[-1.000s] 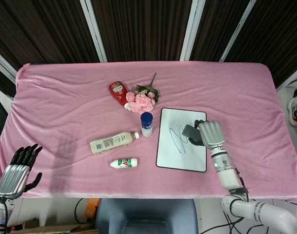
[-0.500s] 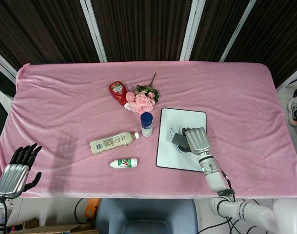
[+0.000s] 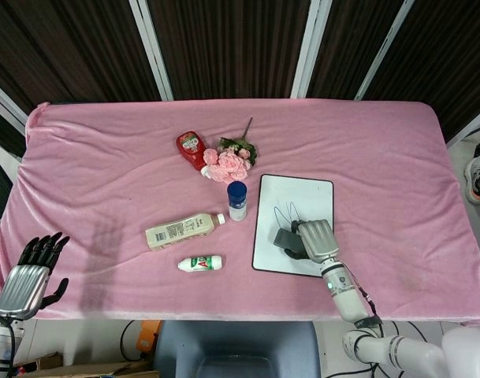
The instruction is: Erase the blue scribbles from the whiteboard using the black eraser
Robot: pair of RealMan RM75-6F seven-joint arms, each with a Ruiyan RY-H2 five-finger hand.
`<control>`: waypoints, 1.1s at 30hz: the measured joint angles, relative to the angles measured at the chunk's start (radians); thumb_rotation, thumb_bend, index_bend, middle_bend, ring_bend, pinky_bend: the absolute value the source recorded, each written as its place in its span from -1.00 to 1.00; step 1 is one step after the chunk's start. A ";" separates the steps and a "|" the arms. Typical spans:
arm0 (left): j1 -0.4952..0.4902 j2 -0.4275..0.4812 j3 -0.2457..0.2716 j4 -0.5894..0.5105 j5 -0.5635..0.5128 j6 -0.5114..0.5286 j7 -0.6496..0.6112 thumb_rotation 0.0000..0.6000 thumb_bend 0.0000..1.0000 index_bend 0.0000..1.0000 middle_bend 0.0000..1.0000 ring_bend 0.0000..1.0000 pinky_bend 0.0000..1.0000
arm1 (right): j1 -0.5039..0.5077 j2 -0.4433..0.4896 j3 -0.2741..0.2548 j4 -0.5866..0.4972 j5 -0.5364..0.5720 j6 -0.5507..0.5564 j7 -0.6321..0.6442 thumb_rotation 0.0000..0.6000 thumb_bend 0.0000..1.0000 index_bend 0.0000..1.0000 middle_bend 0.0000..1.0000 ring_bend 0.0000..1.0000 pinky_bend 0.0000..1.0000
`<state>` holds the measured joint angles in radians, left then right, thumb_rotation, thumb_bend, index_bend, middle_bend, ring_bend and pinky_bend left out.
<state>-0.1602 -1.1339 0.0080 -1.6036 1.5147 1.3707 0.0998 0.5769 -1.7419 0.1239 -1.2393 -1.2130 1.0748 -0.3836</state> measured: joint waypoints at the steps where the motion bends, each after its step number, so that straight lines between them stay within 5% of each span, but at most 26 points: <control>1: 0.000 0.000 0.000 0.000 0.000 0.000 -0.001 1.00 -0.19 -1.00 -0.94 -0.96 -0.91 | 0.000 -0.003 0.000 -0.001 -0.002 0.000 -0.001 1.00 0.03 0.92 0.54 0.46 0.83; 11: -0.001 0.000 -0.001 0.002 -0.004 -0.002 0.001 1.00 -0.19 -1.00 -0.94 -0.96 -0.91 | 0.036 -0.049 0.038 0.047 0.026 -0.016 -0.085 1.00 0.03 0.92 0.54 0.46 0.83; 33: -0.011 -0.003 -0.012 0.005 -0.041 -0.030 0.011 1.00 -0.19 -1.00 -0.93 -0.96 -0.91 | 0.219 -0.220 0.201 0.362 0.176 -0.137 -0.177 1.00 0.03 0.92 0.54 0.46 0.83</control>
<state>-0.1712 -1.1372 -0.0039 -1.5987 1.4737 1.3406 0.1111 0.7957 -1.9622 0.3254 -0.8777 -1.0370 0.9374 -0.5609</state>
